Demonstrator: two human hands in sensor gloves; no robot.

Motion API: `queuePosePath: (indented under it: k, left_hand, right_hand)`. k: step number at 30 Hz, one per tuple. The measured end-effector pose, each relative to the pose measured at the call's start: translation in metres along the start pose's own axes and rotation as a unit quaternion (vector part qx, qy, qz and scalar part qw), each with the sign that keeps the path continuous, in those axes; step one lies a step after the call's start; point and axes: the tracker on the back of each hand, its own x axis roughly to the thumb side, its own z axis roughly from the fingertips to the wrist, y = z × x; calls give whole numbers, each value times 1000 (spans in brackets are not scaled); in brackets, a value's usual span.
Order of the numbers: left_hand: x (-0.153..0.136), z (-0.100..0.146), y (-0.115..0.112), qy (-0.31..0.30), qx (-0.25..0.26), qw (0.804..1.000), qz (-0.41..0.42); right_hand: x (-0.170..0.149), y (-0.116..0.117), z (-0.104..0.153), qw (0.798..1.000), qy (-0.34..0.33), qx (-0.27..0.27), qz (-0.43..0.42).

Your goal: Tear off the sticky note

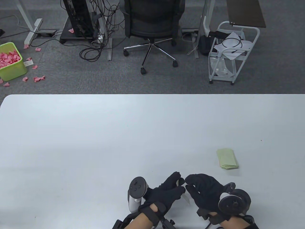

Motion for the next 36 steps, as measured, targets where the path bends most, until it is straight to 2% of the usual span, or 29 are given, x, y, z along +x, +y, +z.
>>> queuePosePath:
  k: [8, 19, 28, 36]
  left_hand:
    - [8, -1, 0, -24, -6, 999, -41]
    - [12, -2, 1, -36, -21, 996, -81]
    - [12, 0, 8, -51, 30, 996, -70]
    - [15, 2, 10, -63, 67, 992, -82]
  right_hand:
    - [1, -1, 0, 1000, -5, -2, -1]
    - [-3, -6, 0, 1000, 21, -3, -13]
    - [-2, 0, 2, 998, 32, 41, -25]
    - [1, 3, 3, 999, 25, 32, -31]
